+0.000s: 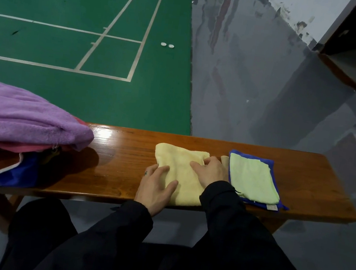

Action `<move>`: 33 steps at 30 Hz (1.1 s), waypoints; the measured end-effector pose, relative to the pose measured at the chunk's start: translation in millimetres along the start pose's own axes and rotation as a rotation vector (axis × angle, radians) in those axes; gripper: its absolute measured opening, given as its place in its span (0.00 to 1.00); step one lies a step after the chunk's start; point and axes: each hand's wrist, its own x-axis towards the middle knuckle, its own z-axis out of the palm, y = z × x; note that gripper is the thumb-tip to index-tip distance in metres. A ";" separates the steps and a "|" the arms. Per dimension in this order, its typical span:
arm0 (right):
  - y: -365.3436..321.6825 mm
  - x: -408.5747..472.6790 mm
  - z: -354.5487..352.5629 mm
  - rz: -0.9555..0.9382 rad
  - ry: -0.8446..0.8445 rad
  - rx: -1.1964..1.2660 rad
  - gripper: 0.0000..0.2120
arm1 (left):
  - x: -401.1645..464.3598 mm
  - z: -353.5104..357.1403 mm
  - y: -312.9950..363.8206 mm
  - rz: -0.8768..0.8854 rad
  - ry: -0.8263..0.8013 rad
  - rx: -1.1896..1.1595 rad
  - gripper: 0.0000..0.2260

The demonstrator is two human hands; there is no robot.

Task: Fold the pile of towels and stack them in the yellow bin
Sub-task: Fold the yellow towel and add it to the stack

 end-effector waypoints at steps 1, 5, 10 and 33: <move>-0.5 2.0 -1.6 0.015 -0.022 0.033 0.23 | -0.4 0.1 -0.9 0.000 -0.004 -0.005 0.27; -2.1 3.5 -2.0 -0.044 0.050 0.049 0.16 | -0.3 -1.9 -1.0 -0.005 0.001 -0.023 0.26; -0.2 -9.8 -5.0 -0.177 0.220 -0.042 0.16 | 4.9 -6.6 0.1 -0.102 0.069 -0.175 0.38; 20.8 -11.7 7.8 -0.722 0.276 -0.418 0.24 | 11.1 10.9 14.5 -0.093 0.020 0.313 0.39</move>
